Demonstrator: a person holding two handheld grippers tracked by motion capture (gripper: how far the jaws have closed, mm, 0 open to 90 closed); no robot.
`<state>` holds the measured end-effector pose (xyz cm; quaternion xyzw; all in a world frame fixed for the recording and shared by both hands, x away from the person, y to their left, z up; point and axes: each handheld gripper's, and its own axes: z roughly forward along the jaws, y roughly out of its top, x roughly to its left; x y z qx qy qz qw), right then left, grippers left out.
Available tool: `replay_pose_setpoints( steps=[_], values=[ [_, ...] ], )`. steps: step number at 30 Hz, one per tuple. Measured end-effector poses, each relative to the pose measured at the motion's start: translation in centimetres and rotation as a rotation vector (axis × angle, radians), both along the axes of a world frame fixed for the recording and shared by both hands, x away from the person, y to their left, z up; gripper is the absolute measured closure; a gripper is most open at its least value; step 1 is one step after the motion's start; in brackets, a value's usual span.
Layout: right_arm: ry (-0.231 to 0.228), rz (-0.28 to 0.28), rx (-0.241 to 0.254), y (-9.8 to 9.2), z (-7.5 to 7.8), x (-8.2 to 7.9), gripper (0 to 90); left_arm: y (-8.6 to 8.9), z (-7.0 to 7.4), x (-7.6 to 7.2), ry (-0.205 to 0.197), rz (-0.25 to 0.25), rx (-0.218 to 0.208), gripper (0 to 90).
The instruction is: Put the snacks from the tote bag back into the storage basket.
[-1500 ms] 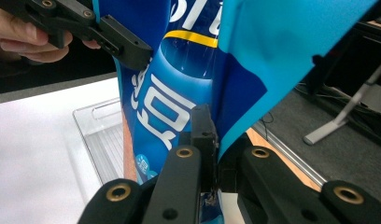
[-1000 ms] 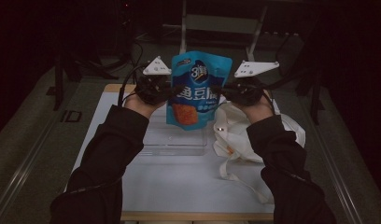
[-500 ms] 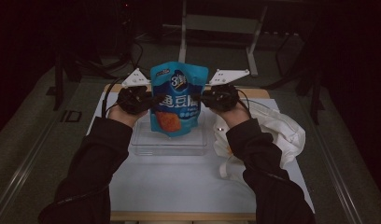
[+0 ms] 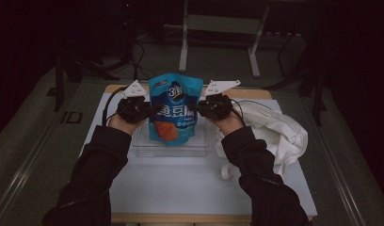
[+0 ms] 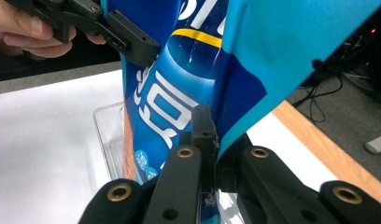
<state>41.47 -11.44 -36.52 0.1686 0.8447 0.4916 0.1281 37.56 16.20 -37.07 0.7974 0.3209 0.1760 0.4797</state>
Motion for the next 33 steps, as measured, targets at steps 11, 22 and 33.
replay_pose_setpoints(
  steps=[11,22,33],
  values=[
    [0.032,0.007,0.003,-0.2,-2.2,-0.6,88.8,0.3,-2.2,-0.5,0.022,-0.024,-0.022,90.0],
    [0.045,0.014,-0.005,0.0,-3.5,-1.0,88.8,0.6,-3.8,-0.6,0.028,-0.038,-0.039,90.0],
    [0.06,0.024,0.021,-0.2,-4.7,-1.2,88.5,1.4,-5.3,-1.4,0.017,-0.069,-0.068,89.7]
  ],
)
